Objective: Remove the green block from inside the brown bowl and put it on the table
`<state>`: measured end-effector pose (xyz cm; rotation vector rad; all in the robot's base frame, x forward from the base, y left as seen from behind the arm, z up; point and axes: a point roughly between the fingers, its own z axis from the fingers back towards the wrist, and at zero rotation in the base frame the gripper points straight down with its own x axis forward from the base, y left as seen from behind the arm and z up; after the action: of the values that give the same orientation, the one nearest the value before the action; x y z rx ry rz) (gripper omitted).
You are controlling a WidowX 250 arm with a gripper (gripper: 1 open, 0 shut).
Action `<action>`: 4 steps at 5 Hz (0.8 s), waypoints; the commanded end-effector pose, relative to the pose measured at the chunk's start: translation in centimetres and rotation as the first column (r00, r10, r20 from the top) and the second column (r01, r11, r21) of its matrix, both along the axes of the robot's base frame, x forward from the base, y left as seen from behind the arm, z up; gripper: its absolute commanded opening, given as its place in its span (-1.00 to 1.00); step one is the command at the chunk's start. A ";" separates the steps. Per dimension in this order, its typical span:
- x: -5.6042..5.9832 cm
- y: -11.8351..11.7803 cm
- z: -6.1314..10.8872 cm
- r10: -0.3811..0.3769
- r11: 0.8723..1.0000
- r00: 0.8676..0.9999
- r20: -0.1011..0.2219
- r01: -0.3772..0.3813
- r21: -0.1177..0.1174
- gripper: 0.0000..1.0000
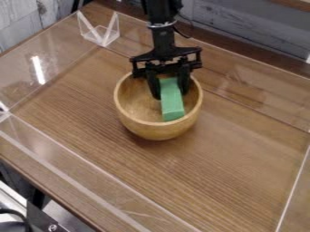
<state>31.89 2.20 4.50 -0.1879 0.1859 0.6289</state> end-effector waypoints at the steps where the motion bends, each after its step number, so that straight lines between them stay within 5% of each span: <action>1: 1.1 -0.5 2.4 -0.021 1.000 0.996 0.087 0.020 0.008 -1.00; 4: 1.3 -1.2 2.5 -0.059 0.998 0.994 0.096 0.059 0.002 -1.00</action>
<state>31.95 1.32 4.54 -0.1979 0.1869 0.5786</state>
